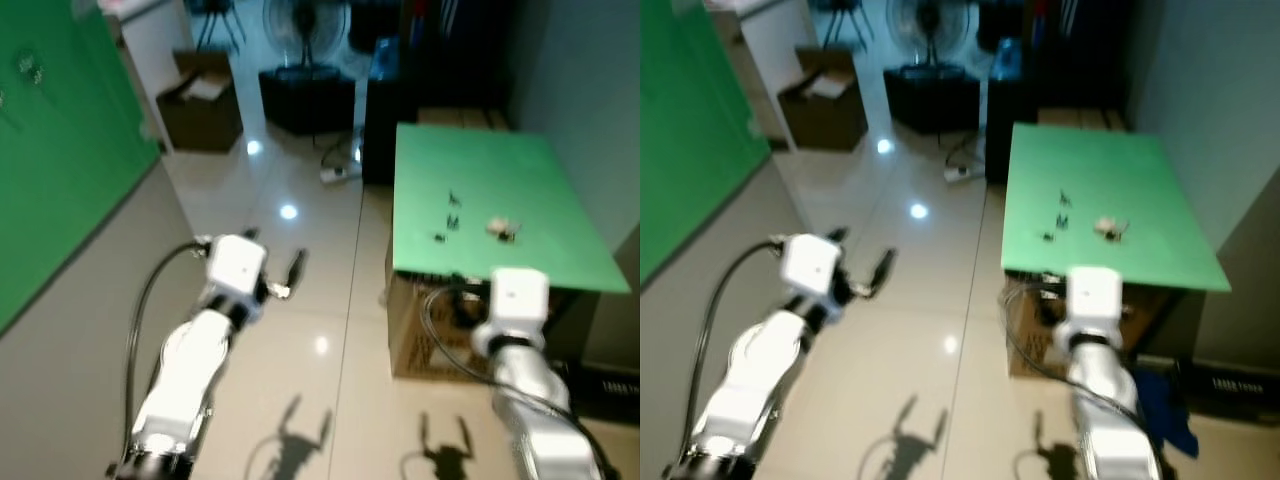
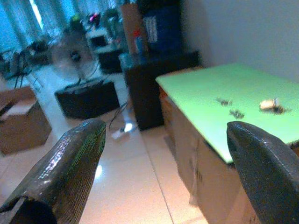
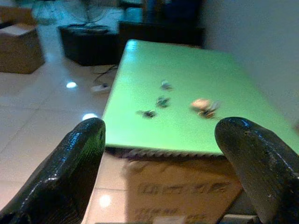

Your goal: Hang keys on a hook

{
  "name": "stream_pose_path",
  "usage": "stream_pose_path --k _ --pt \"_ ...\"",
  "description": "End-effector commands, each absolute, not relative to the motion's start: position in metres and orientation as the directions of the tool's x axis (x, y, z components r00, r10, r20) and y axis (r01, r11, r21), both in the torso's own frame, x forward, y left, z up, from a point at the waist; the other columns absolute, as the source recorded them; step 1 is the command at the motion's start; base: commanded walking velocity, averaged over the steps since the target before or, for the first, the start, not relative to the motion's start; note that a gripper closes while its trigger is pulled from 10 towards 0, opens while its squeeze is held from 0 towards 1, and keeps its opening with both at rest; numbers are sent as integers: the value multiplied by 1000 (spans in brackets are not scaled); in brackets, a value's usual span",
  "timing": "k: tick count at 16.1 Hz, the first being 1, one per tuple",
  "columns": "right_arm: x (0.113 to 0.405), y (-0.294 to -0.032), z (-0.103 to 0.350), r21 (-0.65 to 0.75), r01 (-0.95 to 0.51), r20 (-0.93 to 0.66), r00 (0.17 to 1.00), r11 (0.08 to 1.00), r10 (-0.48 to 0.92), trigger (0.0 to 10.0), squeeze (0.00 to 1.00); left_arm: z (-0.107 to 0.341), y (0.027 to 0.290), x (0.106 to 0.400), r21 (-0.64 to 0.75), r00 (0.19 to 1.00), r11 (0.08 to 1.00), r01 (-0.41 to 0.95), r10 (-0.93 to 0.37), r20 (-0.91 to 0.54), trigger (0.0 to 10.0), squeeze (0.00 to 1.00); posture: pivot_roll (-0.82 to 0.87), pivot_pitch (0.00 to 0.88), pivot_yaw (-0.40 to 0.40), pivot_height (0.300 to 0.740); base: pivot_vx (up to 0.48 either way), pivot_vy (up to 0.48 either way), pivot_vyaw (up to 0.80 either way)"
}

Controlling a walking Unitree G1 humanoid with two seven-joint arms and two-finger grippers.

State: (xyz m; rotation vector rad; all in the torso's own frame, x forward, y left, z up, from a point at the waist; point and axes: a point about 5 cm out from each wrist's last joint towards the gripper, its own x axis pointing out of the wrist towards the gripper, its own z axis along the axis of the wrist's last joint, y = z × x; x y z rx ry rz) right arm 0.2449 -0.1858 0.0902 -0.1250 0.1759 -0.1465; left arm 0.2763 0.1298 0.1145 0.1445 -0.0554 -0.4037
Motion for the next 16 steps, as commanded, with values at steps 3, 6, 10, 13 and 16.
stream_pose_path --k 3,6,10,13,16 --pt "246 -177 95 -112 122 -144 980 986 -137 10000 0 115 139 278 165 924 913 374 -381 13 10000 0 -80 0 55 740 386 0 0" --pt "245 -178 94 -119 120 -149 979 986 -138 10000 0 114 137 277 166 919 907 387 -394 10 10000 0 -78 0 55 740 387 0 -517" --pt "244 -177 94 -120 118 -160 978 986 -137 10000 0 114 134 274 164 908 896 412 -419 10 10000 0 -76 0 52 740 387 0 0" --pt "240 -179 91 -106 128 -174 974 986 -145 10000 0 112 127 270 157 892 881 446 -452 5 10000 0 -82 0 56 740 385 0 -800" --pt "237 -179 90 -104 129 -179 973 986 -146 10000 0 111 124 269 153 889 878 453 -459 1 10000 0 -86 0 59 740 387 0 -800"
